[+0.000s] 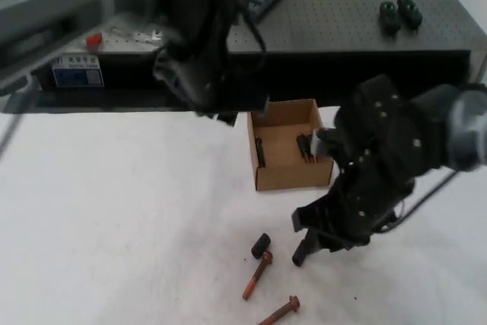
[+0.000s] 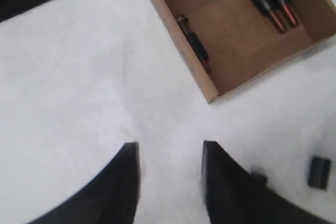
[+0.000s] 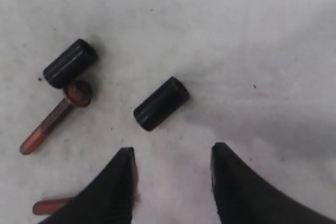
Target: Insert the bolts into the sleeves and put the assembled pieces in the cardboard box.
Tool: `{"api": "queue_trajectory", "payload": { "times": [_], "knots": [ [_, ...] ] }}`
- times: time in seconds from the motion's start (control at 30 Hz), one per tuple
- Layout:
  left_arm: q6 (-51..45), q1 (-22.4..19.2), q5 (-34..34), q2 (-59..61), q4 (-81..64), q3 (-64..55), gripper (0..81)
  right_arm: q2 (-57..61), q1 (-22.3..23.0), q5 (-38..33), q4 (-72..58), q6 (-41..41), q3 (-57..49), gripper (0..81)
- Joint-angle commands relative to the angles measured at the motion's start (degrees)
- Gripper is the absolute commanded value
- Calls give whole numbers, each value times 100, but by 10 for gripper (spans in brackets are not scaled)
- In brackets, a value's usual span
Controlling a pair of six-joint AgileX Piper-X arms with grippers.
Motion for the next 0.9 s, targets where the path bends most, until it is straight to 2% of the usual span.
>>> {"api": "queue_trajectory", "payload": {
  "times": [0.0, 0.2, 0.3, 0.4, 0.87],
  "knots": [
    [0, -9, 189, -1062, -683, 1161, 284, 244, 32, -24, 28, 28, -236, 339],
    [-2, -9, 197, -1986, -982, 2334, 284, 797, 107, -14, 51, 70, -690, 339],
    [-59, -9, 466, -2191, -979, 2598, 284, 944, 149, 21, 211, 70, -796, 339],
    [-101, -9, 681, -2268, -962, 2638, 284, 980, 212, 20, 299, 70, -784, 339],
    [-101, -9, 830, -2265, -954, 2638, 284, 980, 303, 368, 673, -234, -783, 325]
  ]
}}
